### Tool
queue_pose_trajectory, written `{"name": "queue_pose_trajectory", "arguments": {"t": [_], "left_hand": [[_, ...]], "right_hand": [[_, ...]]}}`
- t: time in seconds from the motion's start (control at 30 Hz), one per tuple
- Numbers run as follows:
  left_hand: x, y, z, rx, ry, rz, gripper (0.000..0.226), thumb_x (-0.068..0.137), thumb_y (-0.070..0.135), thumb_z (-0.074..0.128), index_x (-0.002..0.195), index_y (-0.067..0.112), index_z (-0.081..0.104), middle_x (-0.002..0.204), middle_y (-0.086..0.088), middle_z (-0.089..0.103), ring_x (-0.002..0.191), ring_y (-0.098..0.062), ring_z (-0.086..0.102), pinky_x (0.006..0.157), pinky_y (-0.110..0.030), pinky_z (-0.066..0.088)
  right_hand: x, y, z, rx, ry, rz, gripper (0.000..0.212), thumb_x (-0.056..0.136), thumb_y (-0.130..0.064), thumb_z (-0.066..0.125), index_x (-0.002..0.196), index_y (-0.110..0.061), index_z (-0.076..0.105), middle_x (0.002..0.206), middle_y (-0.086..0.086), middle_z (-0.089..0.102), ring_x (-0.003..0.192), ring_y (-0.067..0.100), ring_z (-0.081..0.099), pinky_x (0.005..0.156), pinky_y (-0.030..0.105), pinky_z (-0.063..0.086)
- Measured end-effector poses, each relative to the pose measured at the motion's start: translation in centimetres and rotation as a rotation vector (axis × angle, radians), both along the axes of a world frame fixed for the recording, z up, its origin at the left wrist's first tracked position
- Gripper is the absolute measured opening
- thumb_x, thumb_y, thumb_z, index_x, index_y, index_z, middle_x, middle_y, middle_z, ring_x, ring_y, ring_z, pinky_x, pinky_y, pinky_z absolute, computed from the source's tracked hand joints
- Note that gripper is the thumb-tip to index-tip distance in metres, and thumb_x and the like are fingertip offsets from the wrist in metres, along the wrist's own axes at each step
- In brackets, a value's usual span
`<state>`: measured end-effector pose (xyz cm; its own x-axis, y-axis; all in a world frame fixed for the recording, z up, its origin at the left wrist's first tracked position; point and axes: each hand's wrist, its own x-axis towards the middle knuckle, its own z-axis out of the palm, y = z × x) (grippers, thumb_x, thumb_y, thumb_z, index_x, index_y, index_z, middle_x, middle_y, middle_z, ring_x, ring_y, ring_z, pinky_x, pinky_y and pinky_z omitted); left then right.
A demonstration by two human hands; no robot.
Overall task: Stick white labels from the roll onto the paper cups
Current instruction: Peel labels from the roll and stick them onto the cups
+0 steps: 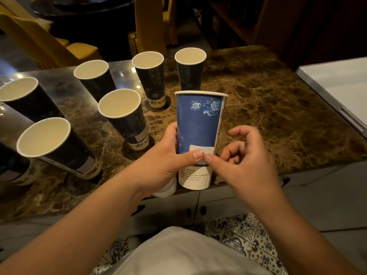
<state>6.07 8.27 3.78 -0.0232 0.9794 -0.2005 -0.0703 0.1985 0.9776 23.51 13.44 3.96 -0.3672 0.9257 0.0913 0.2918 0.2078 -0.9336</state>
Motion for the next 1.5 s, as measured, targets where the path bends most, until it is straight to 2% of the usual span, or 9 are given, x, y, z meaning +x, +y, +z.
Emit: {"name": "queue_pose_trajectory", "arguments": {"t": [0.3,0.47,0.53,0.63,0.77,0.87,0.97,1.23,1.5], "left_hand": [[0.0,-0.3,0.7,-0.001,-0.040,-0.099,0.062,0.087,0.026,0.057,0.140,0.039,0.027,0.136,0.006,0.054,0.124,-0.014,0.055,0.100,-0.036,0.049],[-0.2,-0.4,0.7,0.007,0.007,-0.130,0.073,0.082,0.032,0.068,0.143,0.041,0.028,0.140,0.008,0.051,0.128,-0.014,0.052,0.108,-0.043,0.041],[-0.4,-0.4,0.9,0.005,0.085,-0.097,0.084,0.076,0.043,0.070,0.145,0.046,0.022,0.147,0.011,0.043,0.133,-0.011,0.046,0.111,-0.044,0.038],[-1.3,-0.8,1.4,0.017,0.248,0.068,0.099,0.065,0.057,0.067,0.147,0.048,0.013,0.152,0.015,0.032,0.136,-0.005,0.038,0.111,-0.039,0.038],[-3.2,-2.8,0.7,0.094,0.503,0.110,0.074,0.073,0.058,0.059,0.140,0.041,0.035,0.136,0.026,0.047,0.126,0.007,0.044,0.107,-0.030,0.040],[-4.4,-4.5,-0.9,0.133,0.862,0.062,0.055,0.080,0.059,0.050,0.130,0.037,0.046,0.126,0.024,0.050,0.120,0.005,0.047,0.102,-0.031,0.046],[-5.2,-5.8,-2.5,0.160,1.100,-0.033,0.050,0.082,0.060,0.049,0.125,0.034,0.050,0.126,0.021,0.047,0.121,0.003,0.042,0.102,-0.032,0.044],[-5.8,-6.4,-5.0,0.157,1.380,-0.202,0.043,0.081,0.052,0.062,0.121,0.038,0.054,0.136,0.014,0.047,0.135,-0.013,0.031,0.108,-0.038,0.027],[-5.9,-5.9,-6.6,0.210,1.459,-0.204,0.032,0.074,0.044,0.070,0.104,0.037,0.064,0.117,0.016,0.063,0.125,-0.016,0.042,0.096,-0.041,0.038]], "right_hand": [[0.8,1.3,-0.3,-0.300,0.329,0.285,0.048,0.071,-0.021,0.081,0.111,-0.025,0.055,0.095,-0.020,0.072,0.093,0.004,0.069,0.069,0.018,0.054],[0.7,1.8,-1.0,-0.278,0.305,0.322,0.060,0.069,-0.031,0.077,0.124,-0.026,0.054,0.121,-0.004,0.068,0.112,0.016,0.065,0.090,0.037,0.055],[0.5,2.0,-1.3,-0.276,0.326,0.266,0.067,0.065,-0.032,0.078,0.127,-0.024,0.053,0.122,0.000,0.068,0.112,0.017,0.065,0.092,0.042,0.053],[0.1,2.8,-2.2,-0.201,0.303,0.111,0.064,0.068,-0.024,0.083,0.123,-0.033,0.051,0.118,-0.009,0.067,0.108,0.006,0.065,0.088,0.034,0.054],[-0.7,3.9,-3.9,-0.052,0.066,-0.061,0.077,0.068,-0.026,0.082,0.129,-0.043,0.039,0.116,-0.030,0.052,0.110,0.000,0.057,0.094,0.036,0.052],[-1.1,4.4,-5.6,0.023,-0.045,-0.112,0.091,0.066,-0.028,0.085,0.140,-0.037,0.033,0.131,-0.018,0.049,0.121,0.009,0.052,0.099,0.043,0.050],[-1.8,4.7,-6.7,0.058,-0.056,-0.130,0.091,0.067,-0.024,0.085,0.142,-0.032,0.034,0.137,-0.008,0.051,0.121,0.009,0.051,0.097,0.032,0.047],[-2.6,6.2,-7.8,0.146,-0.158,-0.138,0.088,0.073,-0.028,0.082,0.145,-0.019,0.034,0.142,0.004,0.050,0.127,0.020,0.049,0.097,0.032,0.041],[-3.4,7.7,-7.1,0.156,-0.237,-0.082,0.082,0.078,-0.025,0.078,0.145,-0.019,0.031,0.145,0.002,0.047,0.127,0.014,0.047,0.094,0.025,0.037]]}}
